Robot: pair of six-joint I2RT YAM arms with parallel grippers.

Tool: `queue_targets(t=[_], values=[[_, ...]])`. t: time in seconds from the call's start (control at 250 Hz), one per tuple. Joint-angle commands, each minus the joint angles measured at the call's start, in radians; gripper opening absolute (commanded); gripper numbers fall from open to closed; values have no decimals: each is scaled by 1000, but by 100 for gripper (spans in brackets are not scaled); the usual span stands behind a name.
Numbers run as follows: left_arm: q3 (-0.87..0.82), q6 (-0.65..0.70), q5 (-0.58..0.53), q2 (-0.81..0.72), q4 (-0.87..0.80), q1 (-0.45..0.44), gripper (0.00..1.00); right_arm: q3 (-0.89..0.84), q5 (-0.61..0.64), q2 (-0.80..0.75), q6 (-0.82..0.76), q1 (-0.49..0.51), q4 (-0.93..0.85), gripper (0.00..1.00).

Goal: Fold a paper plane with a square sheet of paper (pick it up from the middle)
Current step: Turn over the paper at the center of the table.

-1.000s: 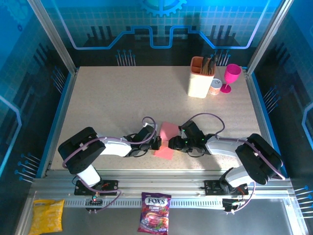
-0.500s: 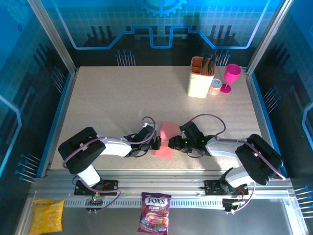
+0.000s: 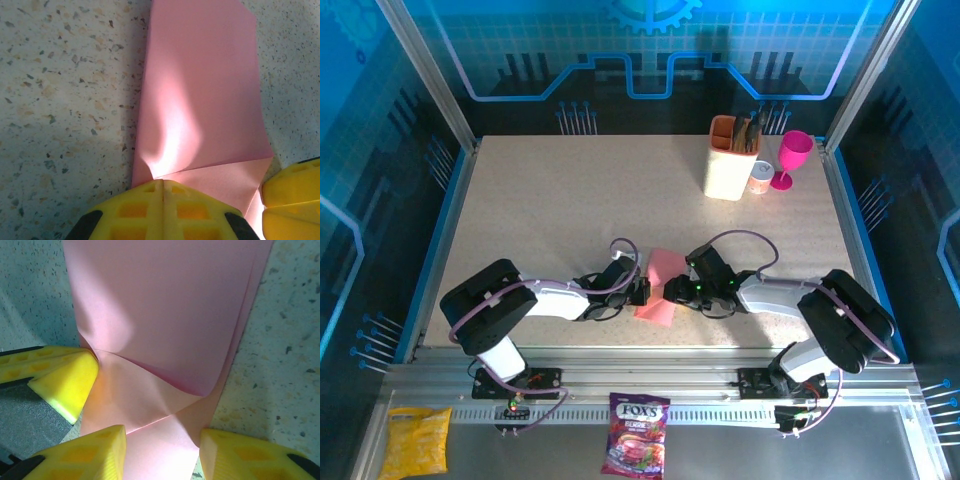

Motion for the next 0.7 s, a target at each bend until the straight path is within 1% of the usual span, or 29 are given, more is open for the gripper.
queue_targets(t=[0.0, 0.172, 0.387, 0.695], values=[[-25, -11, -19, 49, -88, -1, 0, 45, -59, 68, 4, 14, 251, 45], [-24, -10, -16, 50, -87, -3, 0, 45, -68, 62, 1, 3, 289, 46], [-19, -9, -13, 54, -87, -2, 0, 34, -102, 75, 0, -30, 394, 47], [-19, -7, -10, 58, -88, -2, 0, 39, -112, 80, -26, -61, 393, 48]])
